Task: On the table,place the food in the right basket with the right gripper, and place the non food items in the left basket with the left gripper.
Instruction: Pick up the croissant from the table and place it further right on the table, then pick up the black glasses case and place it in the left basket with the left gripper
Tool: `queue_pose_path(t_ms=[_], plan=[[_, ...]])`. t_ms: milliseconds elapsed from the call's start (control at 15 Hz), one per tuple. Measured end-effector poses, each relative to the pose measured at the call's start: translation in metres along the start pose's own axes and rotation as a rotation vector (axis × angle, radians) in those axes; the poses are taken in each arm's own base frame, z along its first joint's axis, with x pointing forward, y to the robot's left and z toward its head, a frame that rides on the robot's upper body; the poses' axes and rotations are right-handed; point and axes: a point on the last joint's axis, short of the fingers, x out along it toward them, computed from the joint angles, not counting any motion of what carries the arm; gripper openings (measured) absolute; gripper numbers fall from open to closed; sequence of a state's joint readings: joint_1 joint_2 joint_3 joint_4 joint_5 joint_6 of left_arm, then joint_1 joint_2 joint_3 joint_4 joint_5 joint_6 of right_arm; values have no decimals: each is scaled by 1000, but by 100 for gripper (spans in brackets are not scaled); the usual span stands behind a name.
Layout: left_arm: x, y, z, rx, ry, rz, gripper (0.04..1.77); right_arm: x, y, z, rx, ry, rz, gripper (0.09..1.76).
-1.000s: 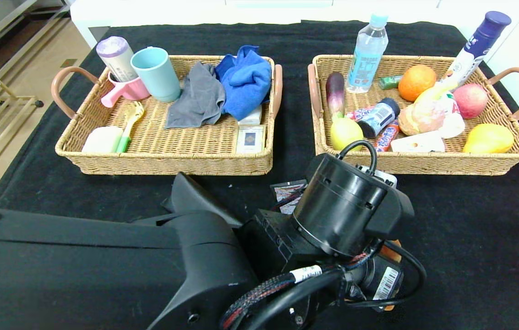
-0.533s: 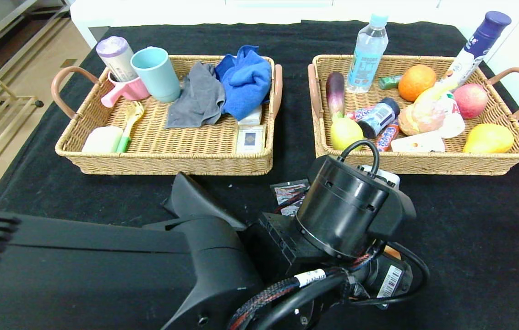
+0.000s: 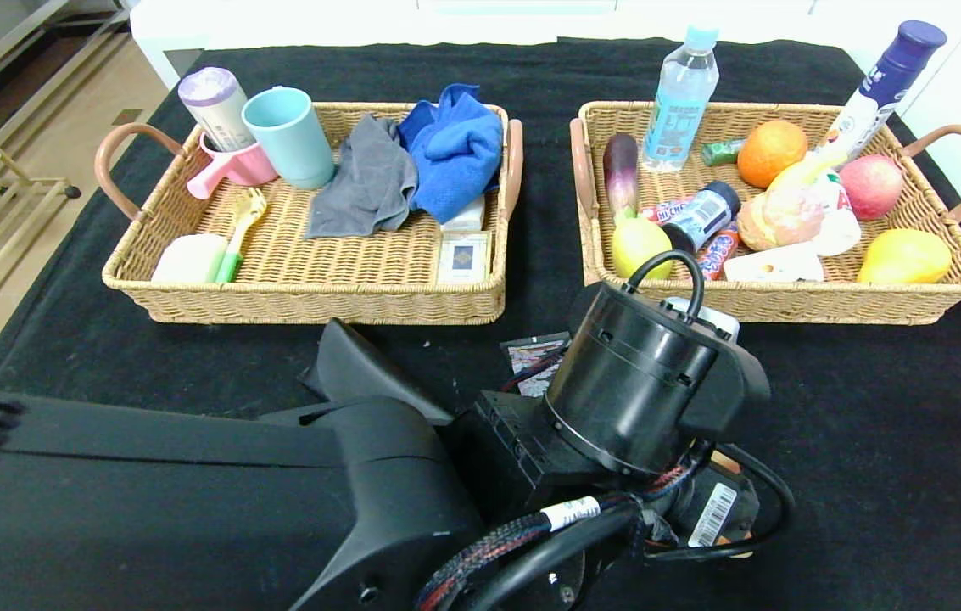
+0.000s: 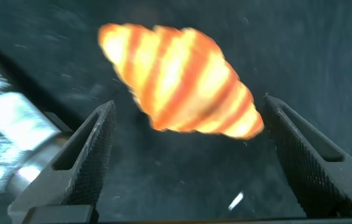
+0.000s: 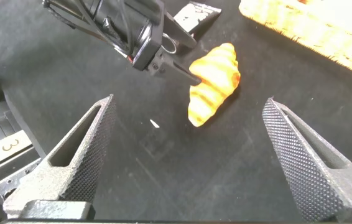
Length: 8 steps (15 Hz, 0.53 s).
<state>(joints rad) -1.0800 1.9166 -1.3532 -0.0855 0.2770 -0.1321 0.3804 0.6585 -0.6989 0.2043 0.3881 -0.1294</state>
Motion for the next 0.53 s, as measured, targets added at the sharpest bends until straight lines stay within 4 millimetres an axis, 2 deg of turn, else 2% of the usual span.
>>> queue_pose_path(t_ms=[533], plan=[[-26,13,21,-40,-115,84,170,-3,1,0,-4,-9,-4,171]])
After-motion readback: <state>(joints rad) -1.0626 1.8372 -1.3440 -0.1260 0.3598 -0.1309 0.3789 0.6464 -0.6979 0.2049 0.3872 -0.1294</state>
